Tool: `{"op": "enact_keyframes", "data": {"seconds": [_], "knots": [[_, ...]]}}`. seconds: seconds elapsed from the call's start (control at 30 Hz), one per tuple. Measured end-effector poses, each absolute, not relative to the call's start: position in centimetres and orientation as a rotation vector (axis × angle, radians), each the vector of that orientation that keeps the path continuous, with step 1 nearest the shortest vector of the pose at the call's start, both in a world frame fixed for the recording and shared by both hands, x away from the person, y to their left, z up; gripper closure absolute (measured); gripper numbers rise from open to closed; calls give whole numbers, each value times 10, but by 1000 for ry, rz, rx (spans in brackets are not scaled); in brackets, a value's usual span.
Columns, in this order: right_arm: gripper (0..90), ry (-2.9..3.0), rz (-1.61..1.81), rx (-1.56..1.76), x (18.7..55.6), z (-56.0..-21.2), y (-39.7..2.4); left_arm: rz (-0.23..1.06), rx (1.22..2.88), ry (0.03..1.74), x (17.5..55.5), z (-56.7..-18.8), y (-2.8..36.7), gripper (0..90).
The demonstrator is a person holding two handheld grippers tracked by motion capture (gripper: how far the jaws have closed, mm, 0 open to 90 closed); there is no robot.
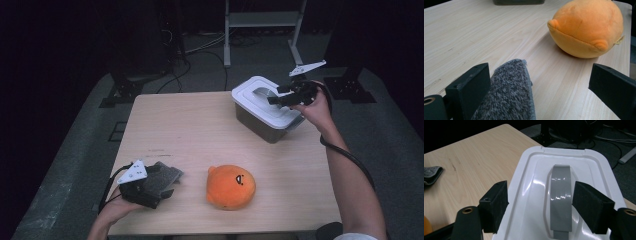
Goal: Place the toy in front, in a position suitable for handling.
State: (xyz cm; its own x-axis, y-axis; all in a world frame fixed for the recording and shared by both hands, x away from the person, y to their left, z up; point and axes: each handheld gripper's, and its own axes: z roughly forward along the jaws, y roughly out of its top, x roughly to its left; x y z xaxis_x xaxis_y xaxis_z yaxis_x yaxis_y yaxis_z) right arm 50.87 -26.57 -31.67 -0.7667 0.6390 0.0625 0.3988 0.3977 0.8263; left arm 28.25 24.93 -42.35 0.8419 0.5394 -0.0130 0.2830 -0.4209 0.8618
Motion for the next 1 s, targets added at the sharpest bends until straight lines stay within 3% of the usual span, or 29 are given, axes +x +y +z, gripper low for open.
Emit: {"op": "enact_keyframes", "data": {"seconds": [0.57,0.83,1.0], "knots": [[349,2390,1266,992,532,-332,-262,316,2037,594,282,-424,249,29],[518,2388,1230,1029,535,-341,-256,315,2030,596,281,-422,253,29],[571,2401,1208,1033,538,-342,-251,315,2036,597,281,-422,254,29]]}}
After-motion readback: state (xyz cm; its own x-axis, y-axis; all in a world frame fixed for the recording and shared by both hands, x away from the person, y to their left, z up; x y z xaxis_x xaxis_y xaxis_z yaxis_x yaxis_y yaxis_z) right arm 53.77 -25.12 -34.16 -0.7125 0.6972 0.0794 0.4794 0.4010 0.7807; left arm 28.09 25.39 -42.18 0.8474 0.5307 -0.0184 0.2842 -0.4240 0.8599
